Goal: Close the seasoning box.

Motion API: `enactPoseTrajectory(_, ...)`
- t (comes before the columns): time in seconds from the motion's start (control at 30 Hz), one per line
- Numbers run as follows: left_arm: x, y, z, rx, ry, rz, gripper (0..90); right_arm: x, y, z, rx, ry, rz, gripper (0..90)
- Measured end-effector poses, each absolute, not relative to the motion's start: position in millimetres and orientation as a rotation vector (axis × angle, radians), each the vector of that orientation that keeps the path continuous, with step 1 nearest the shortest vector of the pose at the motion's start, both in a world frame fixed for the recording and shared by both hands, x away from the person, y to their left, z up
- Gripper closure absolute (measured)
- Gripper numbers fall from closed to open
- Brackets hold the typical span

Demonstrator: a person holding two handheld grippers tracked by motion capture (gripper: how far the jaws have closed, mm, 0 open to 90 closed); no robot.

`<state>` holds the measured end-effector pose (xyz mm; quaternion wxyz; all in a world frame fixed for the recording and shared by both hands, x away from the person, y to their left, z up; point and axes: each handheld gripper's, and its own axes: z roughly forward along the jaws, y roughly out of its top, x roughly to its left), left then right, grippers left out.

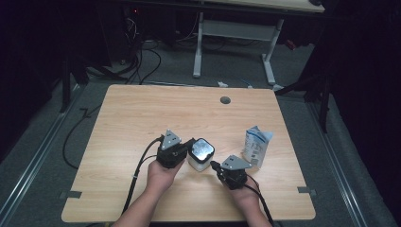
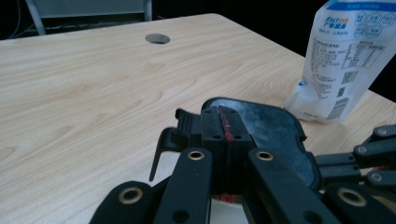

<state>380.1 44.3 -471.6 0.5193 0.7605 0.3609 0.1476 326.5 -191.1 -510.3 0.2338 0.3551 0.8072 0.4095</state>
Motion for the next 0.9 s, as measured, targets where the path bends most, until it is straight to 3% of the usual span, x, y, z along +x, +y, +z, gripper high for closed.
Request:
enactPoseTrajectory(0.5, 365.7, 89.4, -484.9, 1.873, 0.905, 0.459, 86.3, 329.8, -198.7, -508.5, 0.985, 2.189, 1.099, 90.0)
enactPoseTrajectory(0.67, 363.7, 127.3, -488.4, 1.888, 0.944, 0.532, 75.6, 336.9, -209.3, -509.2, 1.031, 2.153, 1.08, 90.0)
enactPoseTrajectory(0.83, 358.4, 164.7, -503.9, 1.84, 1.041, 0.569, 56.9, 342.3, -214.0, -511.6, 1.058, 2.14, 1.061, 89.5)
enactPoseTrajectory(0.9, 352.3, 179.1, -514.8, 1.809, 1.09, 0.566, 55.6, 344.4, -213.7, -512.0, 1.061, 2.134, 1.059, 89.4)
